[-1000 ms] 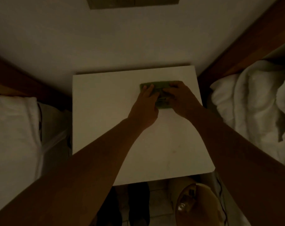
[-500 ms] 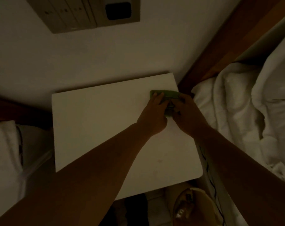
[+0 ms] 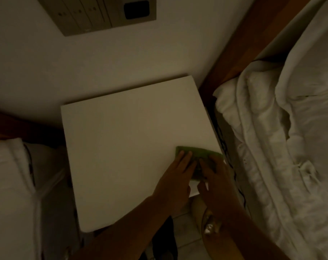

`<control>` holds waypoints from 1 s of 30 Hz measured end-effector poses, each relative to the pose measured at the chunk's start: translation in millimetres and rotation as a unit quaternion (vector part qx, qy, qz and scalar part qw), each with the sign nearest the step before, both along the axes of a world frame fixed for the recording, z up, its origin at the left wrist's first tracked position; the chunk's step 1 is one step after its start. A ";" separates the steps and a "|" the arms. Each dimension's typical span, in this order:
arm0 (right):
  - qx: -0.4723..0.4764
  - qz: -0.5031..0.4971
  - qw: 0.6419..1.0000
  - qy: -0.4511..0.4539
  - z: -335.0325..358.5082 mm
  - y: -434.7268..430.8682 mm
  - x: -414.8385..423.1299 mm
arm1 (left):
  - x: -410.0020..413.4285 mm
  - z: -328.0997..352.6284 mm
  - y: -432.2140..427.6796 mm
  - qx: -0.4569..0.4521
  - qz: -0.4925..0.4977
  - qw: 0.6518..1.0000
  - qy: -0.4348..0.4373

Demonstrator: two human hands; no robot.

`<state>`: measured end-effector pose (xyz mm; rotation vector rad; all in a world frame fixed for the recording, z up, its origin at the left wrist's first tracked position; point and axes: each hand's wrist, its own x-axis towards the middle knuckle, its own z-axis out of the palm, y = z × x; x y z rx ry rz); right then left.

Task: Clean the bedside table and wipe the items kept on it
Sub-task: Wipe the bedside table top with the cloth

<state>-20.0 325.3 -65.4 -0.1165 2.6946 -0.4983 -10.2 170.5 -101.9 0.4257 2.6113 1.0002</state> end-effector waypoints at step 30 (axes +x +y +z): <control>-0.034 0.273 0.960 -0.049 -2.0 -230.4 104.9 | 183.2 12.3 -204.8 -0.038 0.294 0.955 -0.036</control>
